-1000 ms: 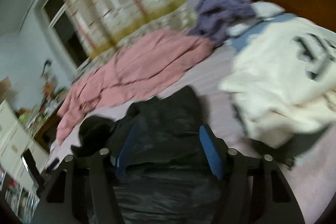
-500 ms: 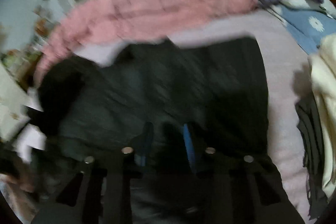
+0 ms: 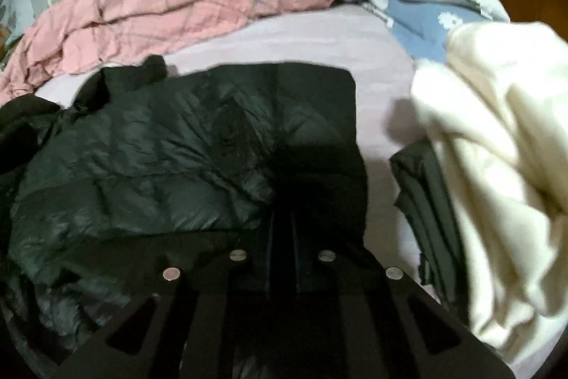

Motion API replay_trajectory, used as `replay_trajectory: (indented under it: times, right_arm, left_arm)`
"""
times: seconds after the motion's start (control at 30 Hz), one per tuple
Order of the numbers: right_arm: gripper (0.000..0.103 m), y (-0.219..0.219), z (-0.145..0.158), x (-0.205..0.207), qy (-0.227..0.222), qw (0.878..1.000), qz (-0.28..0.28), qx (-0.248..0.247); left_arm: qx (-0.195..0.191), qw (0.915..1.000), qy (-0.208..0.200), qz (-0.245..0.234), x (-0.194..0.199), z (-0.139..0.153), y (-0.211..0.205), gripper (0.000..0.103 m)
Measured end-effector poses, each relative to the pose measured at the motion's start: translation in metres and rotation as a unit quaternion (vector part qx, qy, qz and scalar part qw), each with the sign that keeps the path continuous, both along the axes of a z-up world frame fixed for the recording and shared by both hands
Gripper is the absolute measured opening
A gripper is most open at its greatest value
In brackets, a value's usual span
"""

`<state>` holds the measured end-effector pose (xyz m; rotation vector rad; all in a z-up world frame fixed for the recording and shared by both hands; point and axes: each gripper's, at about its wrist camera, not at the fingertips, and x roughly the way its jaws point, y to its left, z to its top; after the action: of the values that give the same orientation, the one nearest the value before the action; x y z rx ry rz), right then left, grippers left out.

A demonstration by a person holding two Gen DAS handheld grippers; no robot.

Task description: Fold large clothes

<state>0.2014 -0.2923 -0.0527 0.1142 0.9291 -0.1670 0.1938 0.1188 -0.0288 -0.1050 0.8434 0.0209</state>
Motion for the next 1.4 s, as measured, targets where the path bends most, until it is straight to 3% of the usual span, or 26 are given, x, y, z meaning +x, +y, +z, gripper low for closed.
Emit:
replay_trajectory:
  times: [0.03, 0.07, 0.17, 0.23, 0.3, 0.33, 0.43, 0.53, 0.6, 0.7, 0.77, 0.83, 0.87, 0.97, 1.07, 1.13, 1.23, 1.27, 1.33, 1.4]
  right_arm:
    - [0.01, 0.001, 0.005, -0.006, -0.002, 1.0, 0.005, 0.012]
    - [0.011, 0.0, 0.011, -0.014, -0.004, 0.999, 0.015, 0.032]
    - [0.017, 0.014, 0.023, -0.029, 0.005, 0.992, 0.076, 0.096]
    - [0.023, 0.033, 0.024, -0.034, 0.014, 0.986, 0.132, 0.097]
    - [0.033, 0.046, 0.02, -0.036, 0.024, 0.985, 0.157, 0.071]
    - [0.04, 0.053, 0.013, -0.034, 0.035, 0.985, 0.16, 0.047]
    - [0.042, 0.049, -0.015, -0.019, 0.06, 0.991, 0.117, 0.015]
    - [0.038, 0.024, -0.019, -0.013, 0.043, 0.994, 0.074, 0.069]
    - [0.036, 0.016, -0.015, -0.01, 0.035, 0.996, 0.042, 0.077]
    - [0.036, 0.006, -0.021, -0.004, 0.016, 1.0, 0.005, 0.016]
    - [0.035, -0.003, -0.027, -0.004, 0.012, 1.0, 0.0, 0.017]
    - [0.036, -0.009, -0.026, -0.007, 0.006, 0.999, -0.014, 0.037]
    - [0.036, -0.011, -0.026, -0.008, 0.007, 0.999, -0.018, 0.035]
    - [0.036, -0.011, -0.026, -0.009, 0.009, 0.999, -0.019, 0.027]
    - [0.036, -0.004, -0.015, -0.015, 0.005, 1.0, -0.013, 0.023]
    - [0.036, 0.006, 0.002, -0.021, -0.022, 0.999, 0.017, 0.036]
    - [0.036, 0.037, 0.034, -0.037, -0.062, 0.991, 0.099, 0.066]
    - [0.036, 0.047, 0.04, -0.039, -0.063, 0.987, 0.125, 0.08]
    - [0.036, 0.076, 0.048, -0.038, -0.048, 0.977, 0.183, 0.099]
    - [0.036, 0.1, 0.046, -0.035, -0.031, 0.968, 0.222, 0.116]
  left_arm:
    - [-0.004, 0.9996, 0.024, -0.012, 0.007, -0.006, -0.001, 0.014]
    - [-0.001, 0.9992, 0.031, -0.024, 0.01, -0.007, -0.002, 0.01]
    - [0.038, 0.9991, -0.01, -0.019, 0.005, 0.006, -0.004, 0.011]
    - [0.033, 0.9992, -0.024, -0.008, 0.003, 0.013, 0.003, 0.021]
    - [0.035, 0.9986, -0.037, 0.017, 0.003, 0.018, 0.013, 0.068]
    - [0.043, 0.9972, -0.052, 0.031, 0.001, 0.022, 0.017, 0.077]
    - [0.046, 0.9936, -0.089, 0.053, 0.0, 0.03, 0.034, 0.081]
    - [0.041, 0.9935, -0.093, 0.051, 0.001, 0.029, 0.044, 0.086]
    - [0.053, 0.9942, -0.085, 0.039, 0.001, 0.027, 0.041, 0.087]
    - [0.078, 0.9923, -0.095, 0.019, -0.006, 0.029, 0.032, 0.091]
    - [0.078, 0.988, -0.133, 0.008, -0.019, 0.037, 0.03, 0.091]
    - [0.048, 0.9792, -0.197, -0.008, -0.039, 0.052, 0.035, 0.092]
    - [0.028, 0.9744, -0.223, -0.013, -0.048, 0.06, 0.039, 0.098]
    - [-0.004, 0.9718, -0.234, 0.029, -0.055, 0.071, 0.061, 0.102]
    - [0.005, 0.9788, -0.188, 0.08, -0.038, 0.062, 0.086, 0.102]
    - [-0.007, 0.9839, -0.148, 0.1, -0.021, 0.049, 0.103, 0.102]
    - [-0.098, 0.9865, -0.081, 0.104, 0.008, 0.027, 0.128, 0.1]
    - [-0.132, 0.9836, -0.057, 0.108, 0.017, 0.02, 0.135, 0.097]
    - [-0.211, 0.9694, -0.052, 0.113, 0.029, 0.01, 0.144, 0.096]
    - [-0.238, 0.963, -0.043, 0.118, 0.042, 0.002, 0.143, 0.096]
